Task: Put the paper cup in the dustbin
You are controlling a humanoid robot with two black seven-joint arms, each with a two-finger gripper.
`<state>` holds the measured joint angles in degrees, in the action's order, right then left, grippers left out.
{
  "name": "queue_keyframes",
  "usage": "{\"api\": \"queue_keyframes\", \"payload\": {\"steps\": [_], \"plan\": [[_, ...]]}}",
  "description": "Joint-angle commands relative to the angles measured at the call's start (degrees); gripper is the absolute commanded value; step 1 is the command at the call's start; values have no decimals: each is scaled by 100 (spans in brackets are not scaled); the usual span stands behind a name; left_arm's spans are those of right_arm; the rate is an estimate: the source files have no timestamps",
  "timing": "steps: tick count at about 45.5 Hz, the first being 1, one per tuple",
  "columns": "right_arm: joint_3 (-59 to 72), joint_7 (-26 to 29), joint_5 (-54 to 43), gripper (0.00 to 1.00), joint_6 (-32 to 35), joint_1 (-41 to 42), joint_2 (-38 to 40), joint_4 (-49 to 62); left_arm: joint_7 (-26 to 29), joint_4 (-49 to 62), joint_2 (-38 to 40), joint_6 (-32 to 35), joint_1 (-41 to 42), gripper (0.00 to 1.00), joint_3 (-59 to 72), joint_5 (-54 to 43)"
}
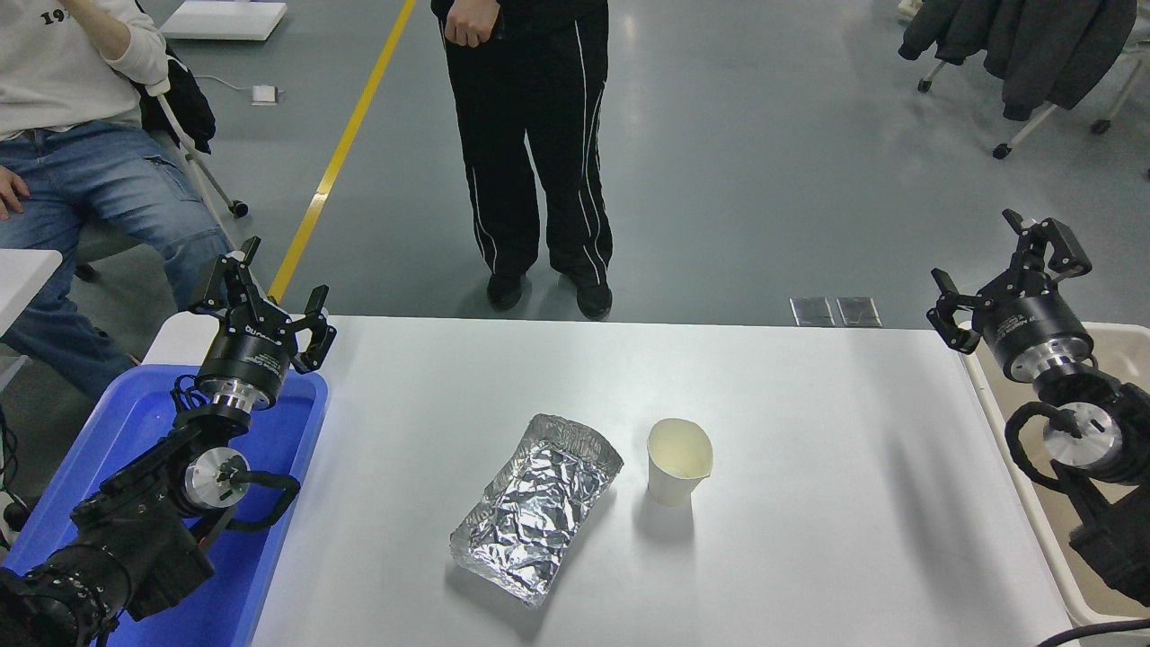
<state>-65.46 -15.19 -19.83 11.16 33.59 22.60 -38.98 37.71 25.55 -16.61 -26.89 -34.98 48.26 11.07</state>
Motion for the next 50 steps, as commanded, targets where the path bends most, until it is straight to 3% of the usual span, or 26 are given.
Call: {"api": "queue_keyframes", "payload": {"steps": [1, 50], "plan": [[78, -98, -21, 99, 0, 8, -19, 5, 0, -6, 0, 0, 0, 100, 0, 0], [69, -98, 102, 99, -9, 52, -10, 75, 0, 2, 0, 0, 0, 100, 0, 0]]}}
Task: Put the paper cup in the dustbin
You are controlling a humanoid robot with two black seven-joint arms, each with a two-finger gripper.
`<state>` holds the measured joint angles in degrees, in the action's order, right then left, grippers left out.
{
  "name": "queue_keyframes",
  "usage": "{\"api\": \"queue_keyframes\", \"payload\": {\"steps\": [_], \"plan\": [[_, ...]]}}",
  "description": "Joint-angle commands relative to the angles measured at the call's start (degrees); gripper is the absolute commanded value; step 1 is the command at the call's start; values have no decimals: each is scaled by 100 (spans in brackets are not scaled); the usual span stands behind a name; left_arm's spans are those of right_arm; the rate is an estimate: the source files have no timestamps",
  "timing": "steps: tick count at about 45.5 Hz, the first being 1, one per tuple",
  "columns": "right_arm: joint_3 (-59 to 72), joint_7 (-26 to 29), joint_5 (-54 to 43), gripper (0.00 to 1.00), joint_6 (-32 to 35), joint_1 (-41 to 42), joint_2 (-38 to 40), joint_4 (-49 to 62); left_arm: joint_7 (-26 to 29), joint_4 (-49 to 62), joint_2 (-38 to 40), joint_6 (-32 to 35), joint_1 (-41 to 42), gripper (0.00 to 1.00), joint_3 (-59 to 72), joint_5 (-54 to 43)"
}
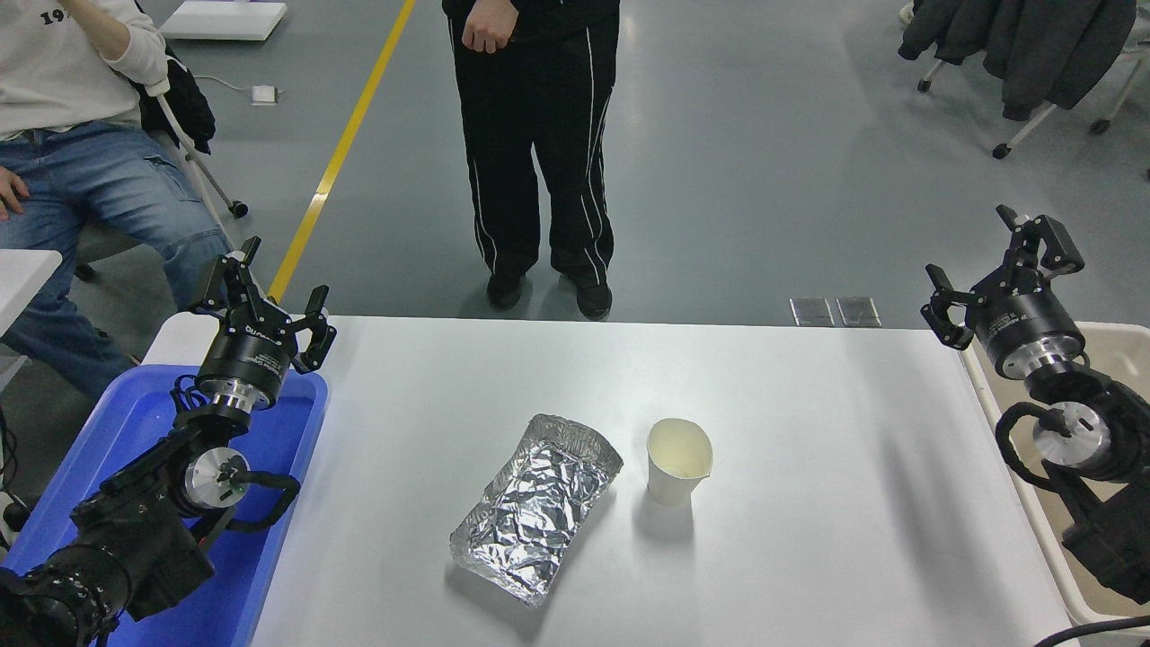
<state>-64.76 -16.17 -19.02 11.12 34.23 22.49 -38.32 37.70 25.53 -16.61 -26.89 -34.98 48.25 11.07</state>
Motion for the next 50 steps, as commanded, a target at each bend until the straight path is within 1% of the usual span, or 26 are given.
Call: {"api": "queue_keyframes", "payload": {"steps": [1, 22, 28, 33, 34, 37, 42, 50], "plan": [[-1, 0, 13, 99, -5, -13, -8, 8, 0, 5, 0, 0, 0, 100, 0, 0], [25, 0, 13, 99, -5, -4, -8, 8, 0, -4, 0, 0, 0, 100, 0, 0], [270, 17, 13, 99, -49, 198, 10, 52, 0, 5, 0, 0, 0, 100, 0, 0], [1051, 17, 13, 99, -49, 488, 89, 307, 0, -4, 0, 0, 0, 100, 0, 0], [1462, 17, 13, 99, -49, 671, 132, 438, 0, 5, 0, 0, 0, 100, 0, 0], [2158, 8, 13, 99, -57, 1006, 168, 597, 0, 5, 0, 0, 0, 100, 0, 0], [3494, 8, -58, 99, -75, 1717, 177, 650, 0, 5, 0, 0, 0, 100, 0, 0], [5692, 8, -93, 99, -93, 3079, 98, 650, 0, 5, 0, 0, 0, 100, 0, 0]]}}
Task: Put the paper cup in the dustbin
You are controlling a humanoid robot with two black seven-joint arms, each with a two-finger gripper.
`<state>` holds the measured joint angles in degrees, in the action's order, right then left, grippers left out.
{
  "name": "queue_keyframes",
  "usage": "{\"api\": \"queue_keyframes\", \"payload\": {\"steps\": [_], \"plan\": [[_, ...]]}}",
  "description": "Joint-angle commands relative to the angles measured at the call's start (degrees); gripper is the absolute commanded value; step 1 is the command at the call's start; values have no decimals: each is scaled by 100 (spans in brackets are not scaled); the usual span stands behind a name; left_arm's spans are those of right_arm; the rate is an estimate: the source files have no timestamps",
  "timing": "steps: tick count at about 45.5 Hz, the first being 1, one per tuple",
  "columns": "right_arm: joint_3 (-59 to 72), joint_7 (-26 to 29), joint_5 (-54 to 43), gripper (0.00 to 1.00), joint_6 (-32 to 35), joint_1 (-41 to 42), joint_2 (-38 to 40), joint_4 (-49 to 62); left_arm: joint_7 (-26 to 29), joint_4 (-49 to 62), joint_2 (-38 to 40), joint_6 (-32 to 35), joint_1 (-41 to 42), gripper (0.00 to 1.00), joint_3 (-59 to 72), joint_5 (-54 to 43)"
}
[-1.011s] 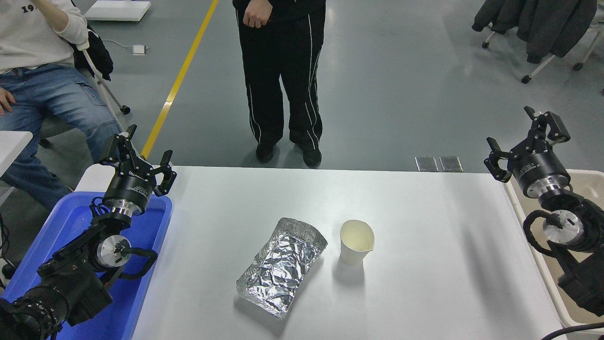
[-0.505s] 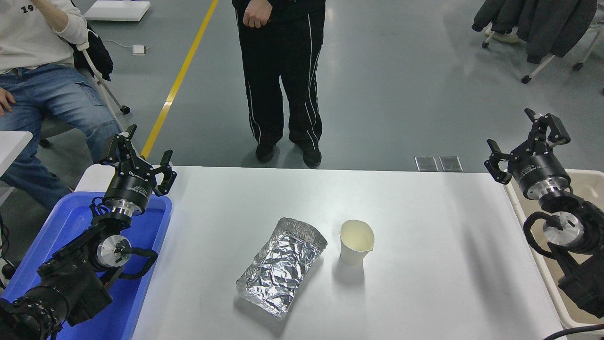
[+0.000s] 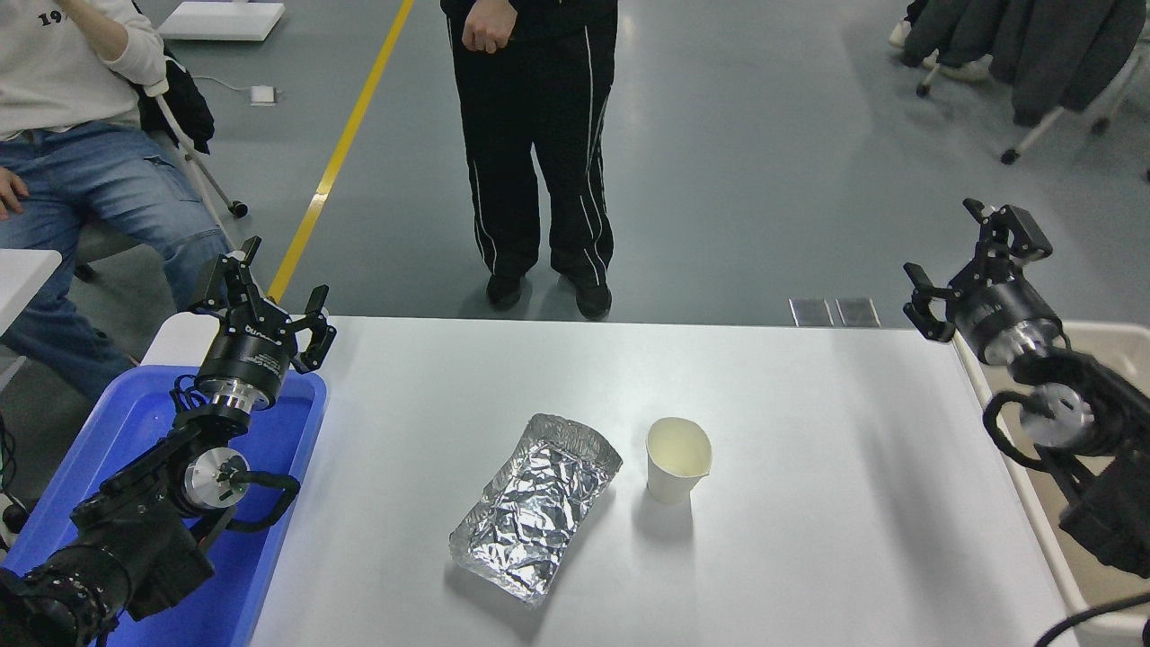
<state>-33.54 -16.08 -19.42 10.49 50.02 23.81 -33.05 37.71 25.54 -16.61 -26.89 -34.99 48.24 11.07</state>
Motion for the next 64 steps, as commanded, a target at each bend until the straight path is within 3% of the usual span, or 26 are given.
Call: {"api": "queue_keyframes", "payload": {"steps": [1, 9, 14, 26, 39, 48, 64], "plan": [[2824, 0, -62, 99, -20, 1641, -61, 114, 0, -6, 0, 0, 1, 100, 2, 0], [4521, 0, -185, 99, 15, 2635, -509, 114, 0, 3, 0, 0, 1, 100, -7, 0], [5251, 0, -825, 99, 24, 2856, -843, 114, 0, 3, 0, 0, 1, 100, 2, 0], [5841, 0, -2645, 99, 164, 3119, -1116, -412, 0, 3, 0, 0, 1, 100, 2, 0], [6816, -9, -3323, 99, 287, 3664, -1037, -1678, 0, -6, 0, 0, 1, 100, 1, 0], [7098, -9, -3349, 99, 287, 3770, -1045, -2145, 0, 3, 0, 0, 1, 100, 2, 0], [7106, -9, -3569, 99, 164, 3032, -1098, -1925, 0, 3, 0, 0, 1, 100, 1, 0]]}}
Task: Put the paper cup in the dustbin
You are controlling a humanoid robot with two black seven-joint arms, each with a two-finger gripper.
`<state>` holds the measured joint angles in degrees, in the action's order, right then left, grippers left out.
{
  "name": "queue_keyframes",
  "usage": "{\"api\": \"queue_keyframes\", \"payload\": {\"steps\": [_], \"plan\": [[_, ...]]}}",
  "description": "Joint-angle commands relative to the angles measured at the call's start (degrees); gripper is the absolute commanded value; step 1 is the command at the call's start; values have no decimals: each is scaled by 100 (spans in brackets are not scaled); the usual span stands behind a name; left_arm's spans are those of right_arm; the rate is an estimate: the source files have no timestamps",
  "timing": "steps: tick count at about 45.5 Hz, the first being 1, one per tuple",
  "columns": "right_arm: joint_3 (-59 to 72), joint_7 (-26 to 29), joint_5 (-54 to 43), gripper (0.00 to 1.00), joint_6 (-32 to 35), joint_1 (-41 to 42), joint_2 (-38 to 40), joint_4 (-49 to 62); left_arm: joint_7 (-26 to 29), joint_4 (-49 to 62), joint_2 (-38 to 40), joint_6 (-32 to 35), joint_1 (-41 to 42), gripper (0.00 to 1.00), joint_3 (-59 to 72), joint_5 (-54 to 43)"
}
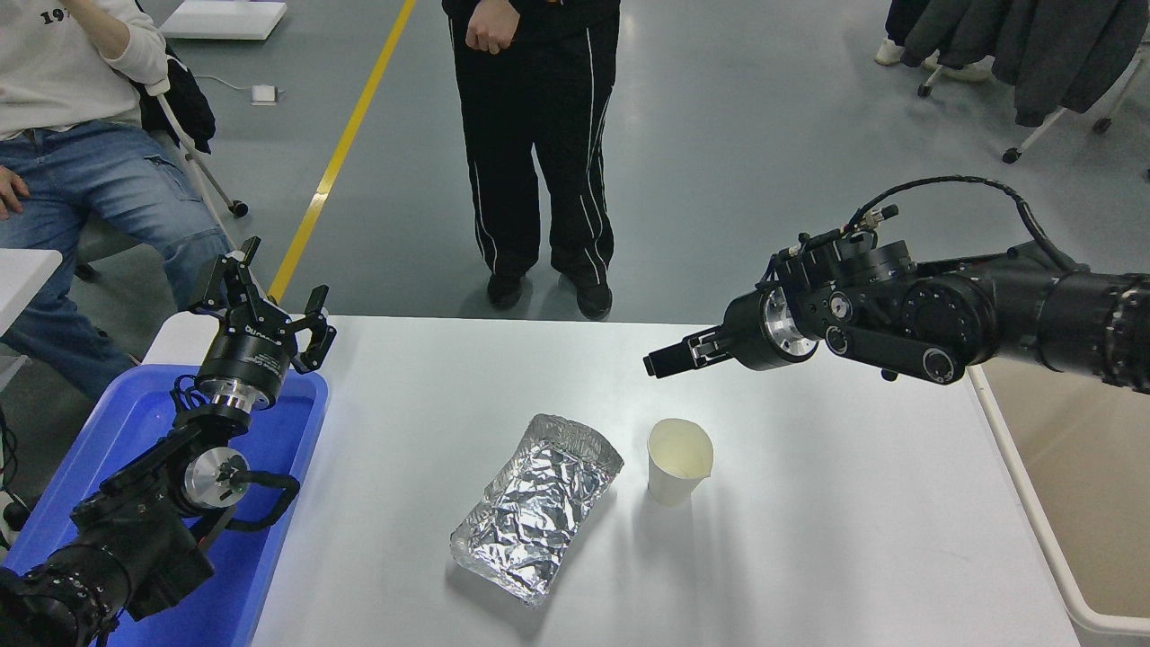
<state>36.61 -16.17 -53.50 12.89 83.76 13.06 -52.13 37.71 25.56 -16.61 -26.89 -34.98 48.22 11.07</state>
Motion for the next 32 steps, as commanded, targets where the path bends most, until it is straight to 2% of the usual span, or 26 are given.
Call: {"api": "queue_keyframes", "payload": {"steps": [1, 18, 21, 25, 32], "plan": [[92, -1, -161, 99, -111, -369, -23, -8, 0, 1, 0, 0, 0, 100, 3, 0], [83, 8, -152, 97, -1042, -914, -23, 115, 0, 1, 0, 0, 0, 100, 3, 0], [83, 8, -152, 93, -1201, -1002, -23, 194, 0, -7, 0, 0, 0, 100, 3, 0], [92, 0, -152, 84, -1262, -1072, -23, 229, 0, 1, 0, 0, 0, 100, 3, 0], [92, -1, -152, 76, -1254, -1099, -23, 282, 0, -7, 0, 0, 0, 100, -6, 0]]}}
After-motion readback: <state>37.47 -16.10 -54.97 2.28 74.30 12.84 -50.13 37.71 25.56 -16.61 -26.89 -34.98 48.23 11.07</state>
